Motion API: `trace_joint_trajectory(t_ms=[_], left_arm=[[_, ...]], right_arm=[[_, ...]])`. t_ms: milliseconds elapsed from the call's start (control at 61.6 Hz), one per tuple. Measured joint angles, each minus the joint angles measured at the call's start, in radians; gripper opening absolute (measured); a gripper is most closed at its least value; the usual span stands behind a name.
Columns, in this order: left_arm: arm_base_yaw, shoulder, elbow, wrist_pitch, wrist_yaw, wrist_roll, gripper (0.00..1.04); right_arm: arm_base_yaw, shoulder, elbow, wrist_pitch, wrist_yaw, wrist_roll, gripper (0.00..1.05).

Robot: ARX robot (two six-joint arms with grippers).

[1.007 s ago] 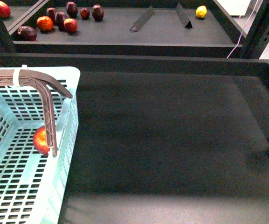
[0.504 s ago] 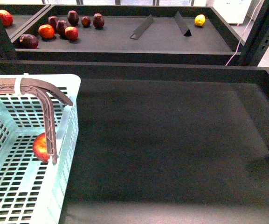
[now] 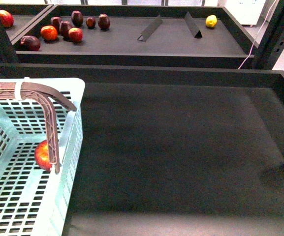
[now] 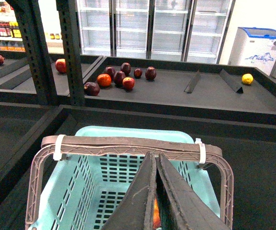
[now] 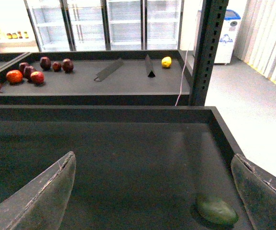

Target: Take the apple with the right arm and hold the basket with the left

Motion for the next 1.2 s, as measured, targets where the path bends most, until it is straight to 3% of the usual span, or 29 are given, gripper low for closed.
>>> trace_joint_trajectory(t_ms=[179, 276, 796, 1023, 1153, 1202], left_arm=[[0.0, -0.064, 0.0, -0.064, 0.0, 0.0, 0.03], [0.0, -0.191, 0.0, -0.218, 0.0, 0.0, 0.03], [0.0, -0.225, 0.0, -0.23, 0.0, 0.0, 0.04], [0.0, -0.225, 0.0, -0.23, 0.0, 0.0, 0.54], [0.0, -0.225, 0.0, -0.23, 0.0, 0.0, 0.9], [0.0, -0.225, 0.0, -0.23, 0.0, 0.0, 0.99]], right_arm=[[0.0, 0.0, 0.0, 0.0, 0.0, 0.0, 0.96], [0.0, 0.0, 0.0, 0.0, 0.0, 0.0, 0.96], [0.0, 0.0, 0.0, 0.0, 0.0, 0.0, 0.96], [0.0, 0.0, 0.0, 0.0, 0.0, 0.0, 0.96], [0.0, 0.0, 0.0, 0.0, 0.0, 0.0, 0.96], [0.0, 0.0, 0.0, 0.0, 0.0, 0.0, 0.96]])
